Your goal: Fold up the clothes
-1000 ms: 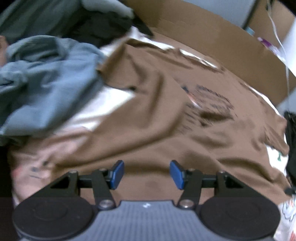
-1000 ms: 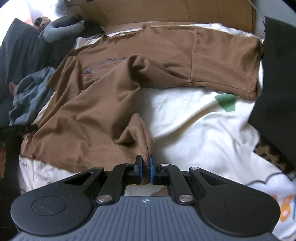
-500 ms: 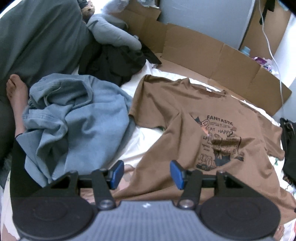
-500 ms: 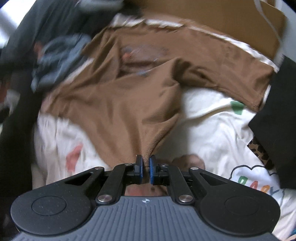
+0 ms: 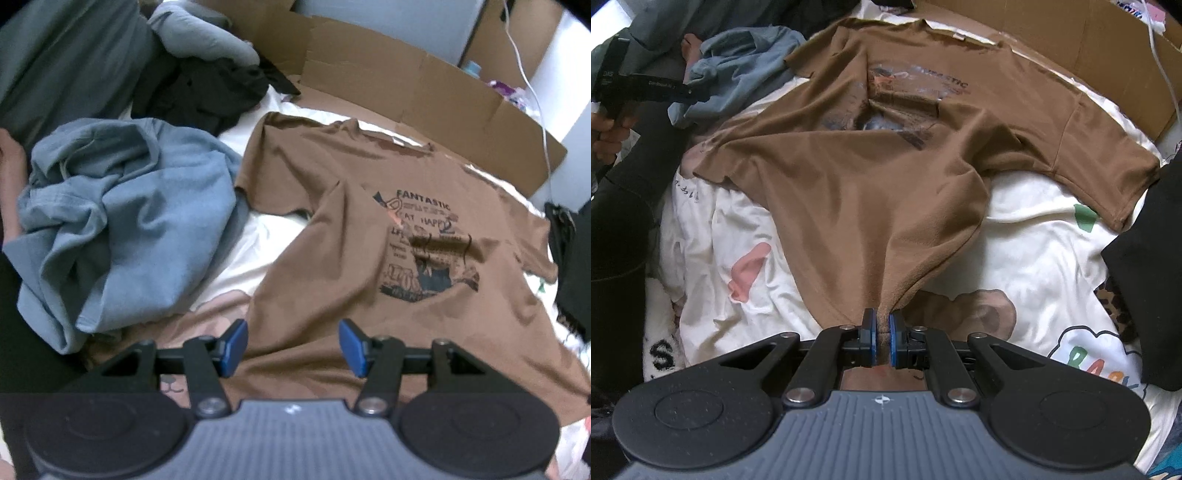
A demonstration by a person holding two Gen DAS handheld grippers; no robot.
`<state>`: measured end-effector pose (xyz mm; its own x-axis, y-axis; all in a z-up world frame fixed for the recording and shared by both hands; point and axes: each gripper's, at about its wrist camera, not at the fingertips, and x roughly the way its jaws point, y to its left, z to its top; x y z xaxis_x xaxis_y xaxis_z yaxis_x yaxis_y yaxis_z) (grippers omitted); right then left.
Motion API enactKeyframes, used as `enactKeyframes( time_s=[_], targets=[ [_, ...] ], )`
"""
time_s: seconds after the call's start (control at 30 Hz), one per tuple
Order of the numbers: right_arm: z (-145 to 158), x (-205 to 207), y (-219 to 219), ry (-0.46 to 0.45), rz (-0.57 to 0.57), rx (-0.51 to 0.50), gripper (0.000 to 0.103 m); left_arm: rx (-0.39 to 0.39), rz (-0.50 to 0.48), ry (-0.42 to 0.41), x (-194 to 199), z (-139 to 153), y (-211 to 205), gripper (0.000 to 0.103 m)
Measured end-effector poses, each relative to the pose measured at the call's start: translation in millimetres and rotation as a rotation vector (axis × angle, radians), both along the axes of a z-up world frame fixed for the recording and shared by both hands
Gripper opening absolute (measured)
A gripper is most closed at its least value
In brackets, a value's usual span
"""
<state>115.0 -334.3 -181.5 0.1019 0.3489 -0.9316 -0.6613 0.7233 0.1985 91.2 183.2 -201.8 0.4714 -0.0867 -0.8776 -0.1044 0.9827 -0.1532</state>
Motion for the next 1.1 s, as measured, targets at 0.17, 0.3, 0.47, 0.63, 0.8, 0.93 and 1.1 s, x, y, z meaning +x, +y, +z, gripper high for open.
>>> enactKeyframes(
  time_s=[0.17, 0.3, 0.47, 0.63, 0.8, 0.93, 1.1],
  targets=[
    [4, -8, -15, -0.017, -0.022, -0.013, 0.005, 0.016, -0.005, 0.000, -7, 4, 2, 0.058],
    [2, -19, -16, -0.017, 0.008, 0.001, 0.005, 0.024, 0.006, -0.005, -10, 10, 7, 0.058],
    [-12, -30, -20, 0.002, 0.023, 0.000, 0.005, 0.058, 0.000, 0.007, -5, 11, 11, 0.058],
    [-26, -40, -30, 0.035, 0.011, 0.013, 0.005, 0.081, -0.003, 0.031, -4, 0, 9, 0.058],
    [-34, -45, -33, 0.073, 0.042, 0.013, 0.005, 0.122, -0.038, 0.091, -1, -19, 1, 0.058],
    [-33, -44, -33, 0.086, 0.074, 0.001, 0.004, 0.144, -0.057, 0.131, 4, -33, -5, 0.058],
    [-34, -41, -38, 0.106, 0.110, -0.028, 0.004, 0.166, -0.087, 0.179, 12, -52, -13, 0.058]
  ],
)
